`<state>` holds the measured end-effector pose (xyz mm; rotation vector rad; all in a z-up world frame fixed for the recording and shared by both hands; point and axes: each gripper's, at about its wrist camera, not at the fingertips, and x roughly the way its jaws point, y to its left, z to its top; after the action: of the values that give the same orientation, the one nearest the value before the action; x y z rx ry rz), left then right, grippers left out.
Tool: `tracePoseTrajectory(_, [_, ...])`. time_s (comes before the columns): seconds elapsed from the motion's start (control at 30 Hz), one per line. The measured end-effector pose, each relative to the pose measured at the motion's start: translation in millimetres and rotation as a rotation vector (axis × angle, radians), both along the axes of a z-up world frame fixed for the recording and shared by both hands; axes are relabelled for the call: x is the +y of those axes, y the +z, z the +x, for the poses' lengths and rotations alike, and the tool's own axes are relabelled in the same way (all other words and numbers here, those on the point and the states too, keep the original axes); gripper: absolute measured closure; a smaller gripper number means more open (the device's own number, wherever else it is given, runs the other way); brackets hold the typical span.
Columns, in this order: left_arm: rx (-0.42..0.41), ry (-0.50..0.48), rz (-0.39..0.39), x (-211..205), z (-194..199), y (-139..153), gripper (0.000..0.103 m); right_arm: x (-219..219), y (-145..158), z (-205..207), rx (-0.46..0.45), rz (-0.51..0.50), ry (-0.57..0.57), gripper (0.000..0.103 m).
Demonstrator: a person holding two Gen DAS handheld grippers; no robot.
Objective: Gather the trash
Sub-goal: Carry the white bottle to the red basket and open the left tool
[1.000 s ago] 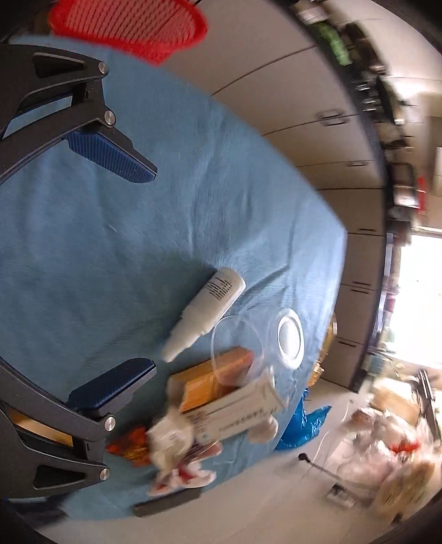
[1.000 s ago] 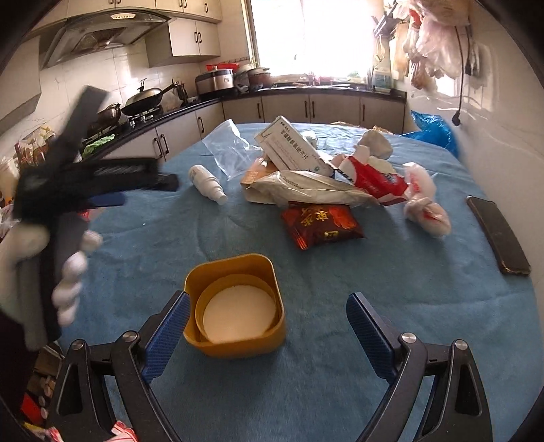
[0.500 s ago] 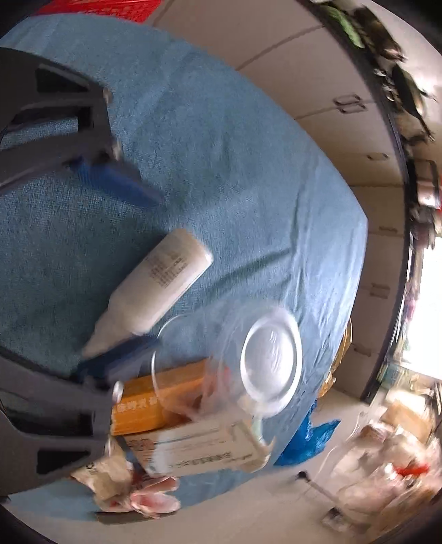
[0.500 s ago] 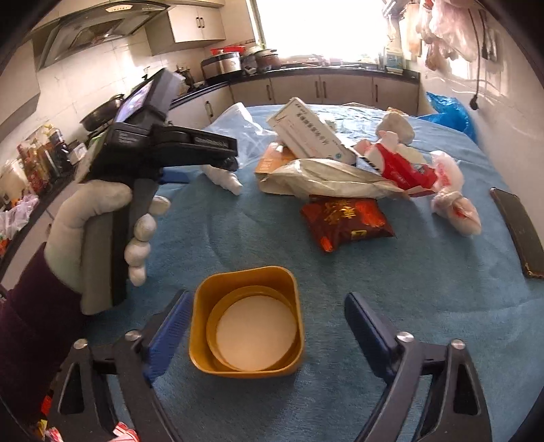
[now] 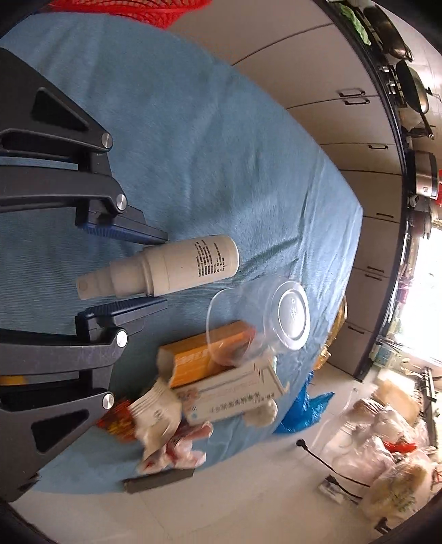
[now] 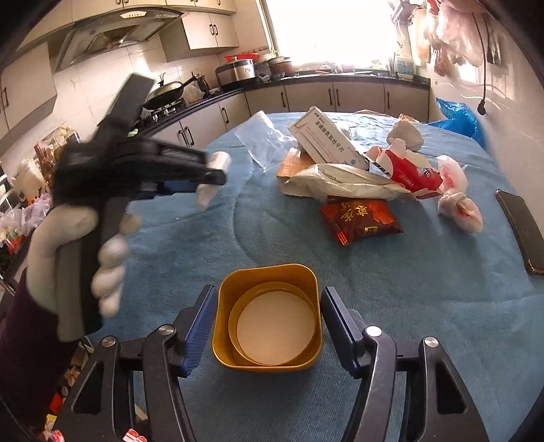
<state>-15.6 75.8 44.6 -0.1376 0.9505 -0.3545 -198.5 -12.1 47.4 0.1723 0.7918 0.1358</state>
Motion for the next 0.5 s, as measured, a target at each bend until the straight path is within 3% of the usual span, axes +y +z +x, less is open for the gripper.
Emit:
tracePoseTrajectory(0.27, [-0.049, 0.038, -0.043, 64.2, -51.6, 23.3, 0.073, 19.1, 8.3, -0.7, -0.001, 0.005, 0.051, 0.036])
tracePoseTrajectory(0.4, [-0.097, 0.116, -0.038, 114.2, -74.2, 36.5, 0.073, 39.2, 9.2, 9.7, 0.016, 0.024, 0.102, 0.036])
tracePoseTrajectory(0.5, [-0.149, 0.216, 0.012, 158.3, -89.7, 44.0, 0.073, 64.6, 10.6, 22.9, 0.028, 0.040, 0.157, 0.036])
